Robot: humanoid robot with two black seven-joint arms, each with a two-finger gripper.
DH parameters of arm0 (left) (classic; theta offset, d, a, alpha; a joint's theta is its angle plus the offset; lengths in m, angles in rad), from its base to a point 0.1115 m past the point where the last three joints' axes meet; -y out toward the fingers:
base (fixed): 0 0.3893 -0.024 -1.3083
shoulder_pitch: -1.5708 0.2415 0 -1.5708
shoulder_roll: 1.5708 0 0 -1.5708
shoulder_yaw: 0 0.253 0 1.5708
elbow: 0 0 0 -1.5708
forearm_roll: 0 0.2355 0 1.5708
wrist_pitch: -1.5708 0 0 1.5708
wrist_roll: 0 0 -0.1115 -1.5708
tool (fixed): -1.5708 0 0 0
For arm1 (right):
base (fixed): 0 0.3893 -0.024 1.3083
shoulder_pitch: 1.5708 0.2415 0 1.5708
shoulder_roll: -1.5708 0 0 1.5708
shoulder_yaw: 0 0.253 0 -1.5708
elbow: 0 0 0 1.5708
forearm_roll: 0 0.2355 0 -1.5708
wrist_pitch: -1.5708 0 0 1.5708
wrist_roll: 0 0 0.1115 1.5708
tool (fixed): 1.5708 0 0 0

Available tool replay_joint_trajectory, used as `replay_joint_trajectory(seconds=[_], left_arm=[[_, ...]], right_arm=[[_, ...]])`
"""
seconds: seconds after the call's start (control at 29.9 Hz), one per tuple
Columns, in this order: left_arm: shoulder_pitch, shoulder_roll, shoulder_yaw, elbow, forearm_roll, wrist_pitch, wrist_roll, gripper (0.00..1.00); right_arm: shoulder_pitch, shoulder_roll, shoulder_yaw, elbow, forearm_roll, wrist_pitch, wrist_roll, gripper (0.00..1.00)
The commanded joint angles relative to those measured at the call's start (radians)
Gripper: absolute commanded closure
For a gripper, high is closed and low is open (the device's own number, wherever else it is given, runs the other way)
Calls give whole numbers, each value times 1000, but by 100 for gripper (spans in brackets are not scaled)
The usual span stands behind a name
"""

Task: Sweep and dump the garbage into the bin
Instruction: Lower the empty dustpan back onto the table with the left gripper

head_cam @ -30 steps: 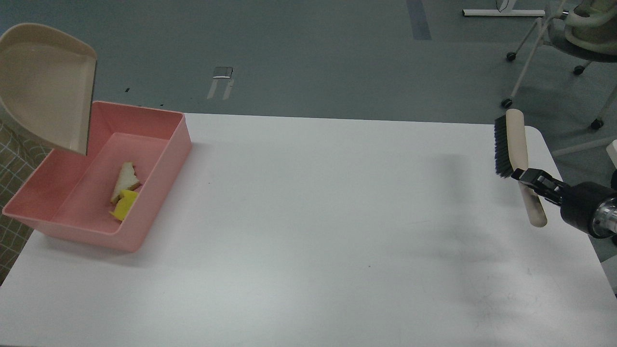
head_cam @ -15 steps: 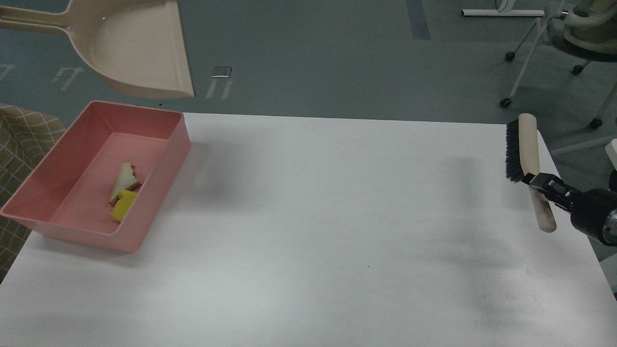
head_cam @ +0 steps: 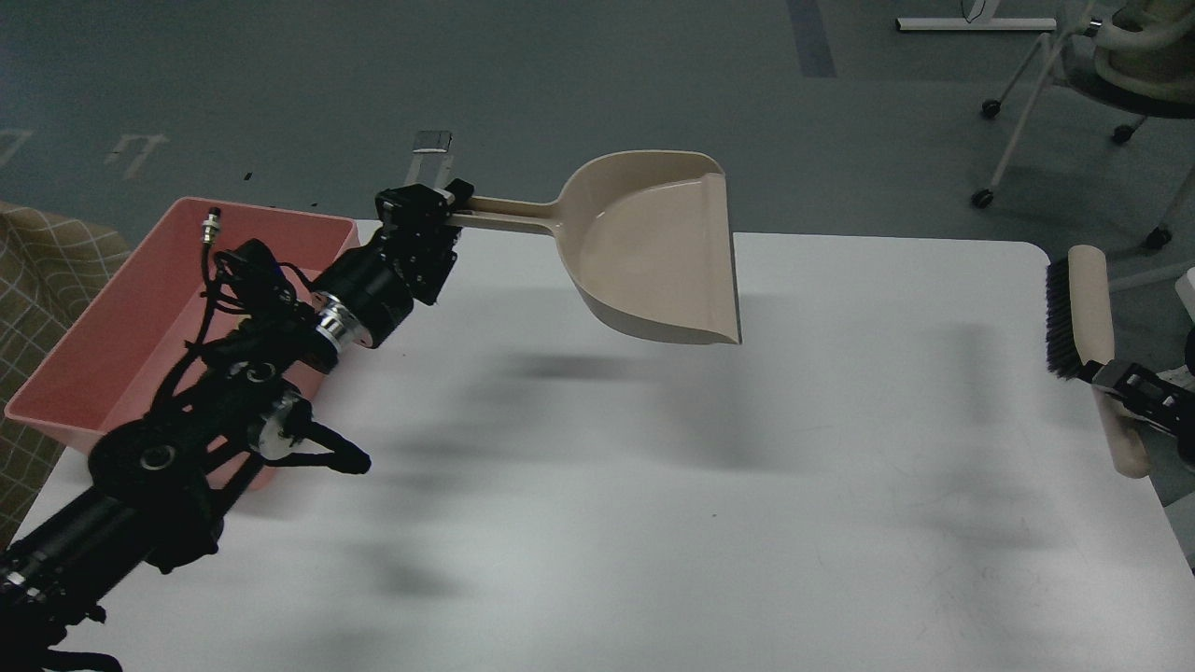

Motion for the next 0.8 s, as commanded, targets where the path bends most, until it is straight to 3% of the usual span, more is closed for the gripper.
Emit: replay_joint_trajectory(seconds=[0.0,0.33,0.7,0.77], left_arm=[[13,-109,26,38,76,12,2,89],[54,-116,80,90,89,69,-12,89],[151,-81,77,81,95,110,-21,89],[151,-76,76,75,93,130,-21,81]], right_arm=[[-36,-13,-6,3,-4,0,1,81],[-43,-101,-89,15,-5,0,1,82],[-30,-101,-162,83,-5,0,1,82],[-26,-98,-177,83,-5,0,1,82]])
